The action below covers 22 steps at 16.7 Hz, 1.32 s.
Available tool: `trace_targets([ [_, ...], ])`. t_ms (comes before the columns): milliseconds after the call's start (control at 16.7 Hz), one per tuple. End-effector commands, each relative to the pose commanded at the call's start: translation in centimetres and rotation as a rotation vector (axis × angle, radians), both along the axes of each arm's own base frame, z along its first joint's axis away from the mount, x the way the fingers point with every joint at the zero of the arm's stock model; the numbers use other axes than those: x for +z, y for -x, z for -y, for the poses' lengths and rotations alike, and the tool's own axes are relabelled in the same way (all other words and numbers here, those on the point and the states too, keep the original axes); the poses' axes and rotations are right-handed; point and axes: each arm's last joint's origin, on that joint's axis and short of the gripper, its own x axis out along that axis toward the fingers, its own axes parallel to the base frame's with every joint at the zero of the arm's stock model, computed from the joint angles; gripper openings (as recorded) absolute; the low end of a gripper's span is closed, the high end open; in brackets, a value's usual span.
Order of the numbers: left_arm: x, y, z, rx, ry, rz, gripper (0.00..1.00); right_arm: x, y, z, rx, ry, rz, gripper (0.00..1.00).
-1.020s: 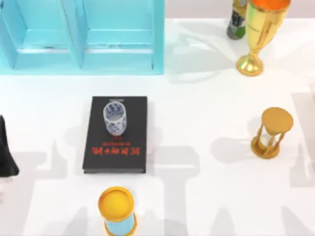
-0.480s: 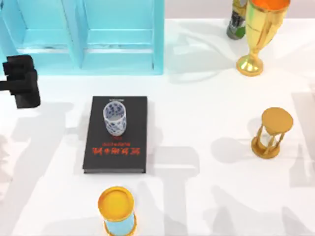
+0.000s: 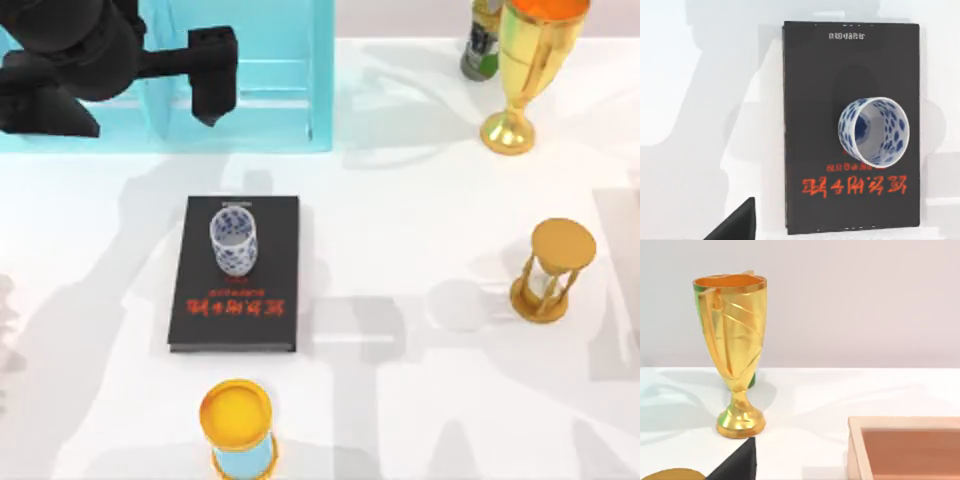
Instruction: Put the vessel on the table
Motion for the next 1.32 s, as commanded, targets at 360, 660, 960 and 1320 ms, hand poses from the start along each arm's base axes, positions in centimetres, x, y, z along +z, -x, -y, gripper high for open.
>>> trace_targets([
  [360, -4.5, -5.5, 6.5, -0.008, -0.108, -0.281, 1.00, 0.0, 0.0, 0.0, 0.000, 0.000, 0.000, 1.00],
  [660, -6.4, -6.6, 8.5, -0.006, -0.149, -0.358, 1.00, 0.0, 0.0, 0.0, 0.000, 0.000, 0.000, 1.00],
  [960, -6.5, -6.7, 8.3, -0.003, -0.148, -0.358, 1.00, 0.0, 0.0, 0.0, 0.000, 0.000, 0.000, 1.00],
  [1320, -11.4, -7.0, 8.6, -0.006, -0.149, -0.358, 1.00, 0.0, 0.0, 0.0, 0.000, 0.000, 0.000, 1.00],
])
